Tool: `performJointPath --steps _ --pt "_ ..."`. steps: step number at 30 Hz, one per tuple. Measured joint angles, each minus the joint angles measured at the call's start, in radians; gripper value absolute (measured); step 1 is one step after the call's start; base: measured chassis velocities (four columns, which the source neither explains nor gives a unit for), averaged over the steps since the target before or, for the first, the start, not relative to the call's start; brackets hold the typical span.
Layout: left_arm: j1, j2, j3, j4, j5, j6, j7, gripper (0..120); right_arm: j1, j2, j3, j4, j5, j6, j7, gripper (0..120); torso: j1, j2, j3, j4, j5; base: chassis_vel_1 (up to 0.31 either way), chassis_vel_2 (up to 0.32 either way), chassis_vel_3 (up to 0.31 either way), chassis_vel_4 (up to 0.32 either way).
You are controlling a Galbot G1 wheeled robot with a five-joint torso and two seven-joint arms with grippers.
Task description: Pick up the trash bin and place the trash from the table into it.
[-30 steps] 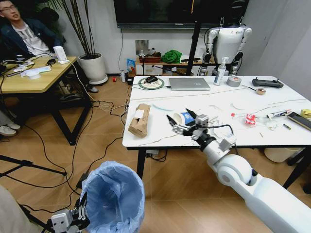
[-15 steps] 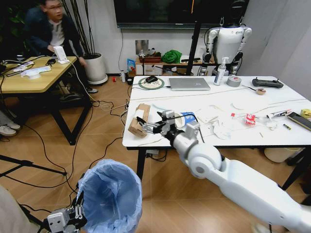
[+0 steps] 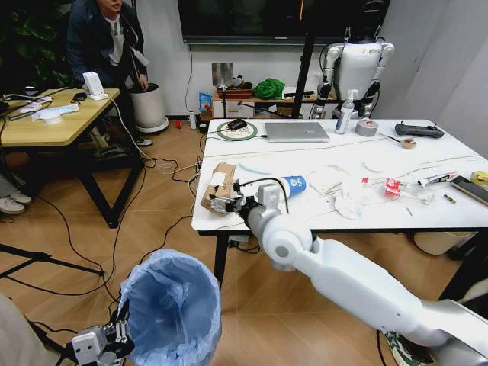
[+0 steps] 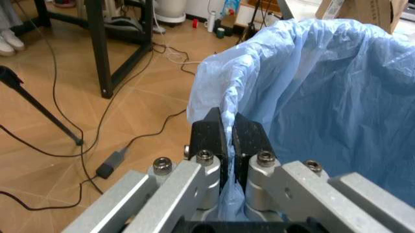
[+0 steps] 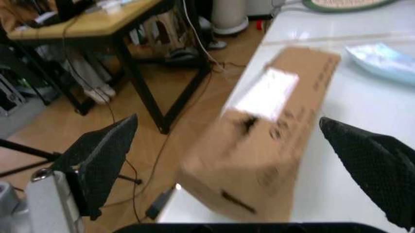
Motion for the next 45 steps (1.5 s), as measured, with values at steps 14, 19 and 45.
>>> performJointPath --steps 14,19,45 --pt "-0.011 -0.004 0.002 0.007 0.001 0.001 -0.001 0 0.105 0.117 -0.047 -0.117 0.075 -0.106 0.152 100 0.000 0.000 0.000 0.0000 -0.0001 0.000 0.000 0.000 0.000" --pt "-0.014 -0.003 0.001 0.010 -0.002 0.002 -0.001 0 0.105 0.138 -0.048 -0.159 0.081 -0.135 0.196 100 0.000 0.000 0.000 0.0001 0.0001 0.000 0.000 0.000 0.000" --pt "-0.033 0.014 -0.014 0.021 -0.033 0.013 -0.004 0 0.102 0.188 -0.057 -0.240 0.139 -0.179 0.273 100 0.000 0.000 0.000 0.0000 0.0002 0.000 0.000 0.000 0.000"
